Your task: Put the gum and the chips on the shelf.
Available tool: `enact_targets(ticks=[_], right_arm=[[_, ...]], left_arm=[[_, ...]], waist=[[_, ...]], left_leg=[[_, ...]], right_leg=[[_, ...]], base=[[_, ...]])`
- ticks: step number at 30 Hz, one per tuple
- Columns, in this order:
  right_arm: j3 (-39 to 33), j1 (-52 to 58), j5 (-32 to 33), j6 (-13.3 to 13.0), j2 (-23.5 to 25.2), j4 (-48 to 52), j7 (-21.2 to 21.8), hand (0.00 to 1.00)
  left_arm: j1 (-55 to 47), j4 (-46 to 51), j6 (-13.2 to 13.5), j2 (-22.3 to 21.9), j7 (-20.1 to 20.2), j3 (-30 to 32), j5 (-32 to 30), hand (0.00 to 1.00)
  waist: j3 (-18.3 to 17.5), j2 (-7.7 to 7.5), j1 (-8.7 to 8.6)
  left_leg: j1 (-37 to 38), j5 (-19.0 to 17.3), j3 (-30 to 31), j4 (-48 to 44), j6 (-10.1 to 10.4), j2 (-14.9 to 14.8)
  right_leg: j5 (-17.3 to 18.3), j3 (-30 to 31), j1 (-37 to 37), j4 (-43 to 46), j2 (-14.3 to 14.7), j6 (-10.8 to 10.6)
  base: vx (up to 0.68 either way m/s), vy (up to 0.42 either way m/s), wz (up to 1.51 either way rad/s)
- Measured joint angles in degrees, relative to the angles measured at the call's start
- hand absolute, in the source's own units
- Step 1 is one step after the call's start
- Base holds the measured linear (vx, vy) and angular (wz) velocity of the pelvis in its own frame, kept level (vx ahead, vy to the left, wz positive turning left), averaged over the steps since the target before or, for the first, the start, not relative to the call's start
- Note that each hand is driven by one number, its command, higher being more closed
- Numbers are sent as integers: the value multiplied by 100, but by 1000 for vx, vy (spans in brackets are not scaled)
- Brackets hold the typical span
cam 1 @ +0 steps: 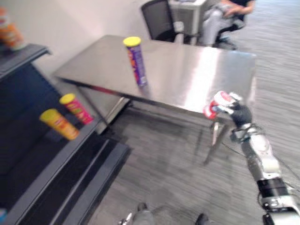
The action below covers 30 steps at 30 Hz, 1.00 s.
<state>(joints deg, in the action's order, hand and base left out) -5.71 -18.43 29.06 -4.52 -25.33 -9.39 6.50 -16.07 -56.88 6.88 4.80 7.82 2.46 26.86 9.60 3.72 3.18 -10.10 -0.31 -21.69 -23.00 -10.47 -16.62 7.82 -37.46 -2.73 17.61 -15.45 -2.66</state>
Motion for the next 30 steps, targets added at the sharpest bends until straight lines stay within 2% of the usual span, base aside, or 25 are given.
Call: enact_targets(ticks=[1, 2, 3, 4, 5, 8, 11, 12, 17, 19, 22, 30], right_arm=[[-143, 66, 0, -41, -22, 4, -2, 100], [-311, 167, -8, -104, -103, 11, 17, 100], [-448, 232, -10, -162, -130, 26, 19, 100], [-479, 277, -9, -178, -110, 40, 7, 100], [-542, 401, -9, -191, -110, 97, -3, 100], [-556, 563, -10, -189, -89, 150, -18, 100], [-563, 633, -12, -190, -11, 175, -124, 100], [-563, 640, -12, -191, -5, 175, -154, 100], [-566, 748, -36, -195, 8, 175, -225, 100], [-571, 799, -36, -202, 40, 174, -222, 100], [-571, 844, -38, -204, 185, 174, -209, 100], [-460, 738, -222, -218, 201, 171, -89, 100]], left_arm=[[-8, -3, 0, 21, 11, -6, 16, 0], [-19, 2, 4, 136, 13, 0, 130, 0], [-2, -16, 1, 136, 26, 1, 166, 0], [-75, -23, 6, 133, 46, 9, 164, 0], [-93, -28, 18, 126, 68, 15, 160, 0], [-113, -158, 141, 99, 135, 10, 145, 0], [-138, -192, 295, 107, 133, 4, 145, 0], [-137, -188, 317, 158, 132, -9, 147, 0], [-138, -181, 293, 230, 112, -59, 159, 0], [-140, -141, 284, 281, 105, -62, 159, 0], [-140, -63, 252, 383, 78, -109, 161, 0], [-151, 101, 263, 396, -14, -173, 230, 0]], waist=[[24, 6, -97], [37, -211, -165], [36, -219, -161], [35, -220, -166], [35, -219, -202], [36, -216, -250], [55, -255, -222], [72, -316, -217], [96, -374, -228], [123, -421, -247], [183, -526, -220], [198, -551, -98]], left_leg=[[53, 271, -23, 277, 194, 140], [328, 714, 148, 1121, 560, 485], [346, 394, -136, 725, 662, 406], [379, 283, -271, 629, 741, 365], [571, 177, -451, 752, 905, 330], [944, 235, -536, 1639, 1121, 460], [1151, 167, -701, 2107, 1334, 648], [1153, 159, -708, 2107, 1402, 789], [1130, 53, -776, 2301, 1324, 1044], [1125, 74, -822, 2417, 1299, 1109], [1119, 120, -884, 2496, 1308, 1121], [1022, 217, -721, 2471, 1220, 1113]], right_leg=[[164, -105, 14, 154, -159, -14], [235, -402, 64, 216, -498, -31], [182, -687, 109, 174, -536, -47], [171, -829, 125, 170, -549, -49], [176, -1093, 134, 167, -557, -45], [172, -1462, 82, 257, -580, -54], [145, -1620, 80, 573, -817, -98], [73, -1613, 77, 632, -995, -160], [-404, -1541, 75, 165, -1011, -238], [-665, -1518, 75, -144, -900, -219], [-876, -1489, 71, -394, -785, -175], [-902, -1369, 62, -419, -707, -173]], base=[[-32, -53, 168], [-28, -108, 150], [-63, -96, 122], [-58, -102, 105], [-89, -39, 108], [-67, 43, 83], [-48, 137, 37], [-49, 149, 13], [-92, 145, -5], [-79, 135, -9], [-49, 88, -9], [44, 10, 13]])
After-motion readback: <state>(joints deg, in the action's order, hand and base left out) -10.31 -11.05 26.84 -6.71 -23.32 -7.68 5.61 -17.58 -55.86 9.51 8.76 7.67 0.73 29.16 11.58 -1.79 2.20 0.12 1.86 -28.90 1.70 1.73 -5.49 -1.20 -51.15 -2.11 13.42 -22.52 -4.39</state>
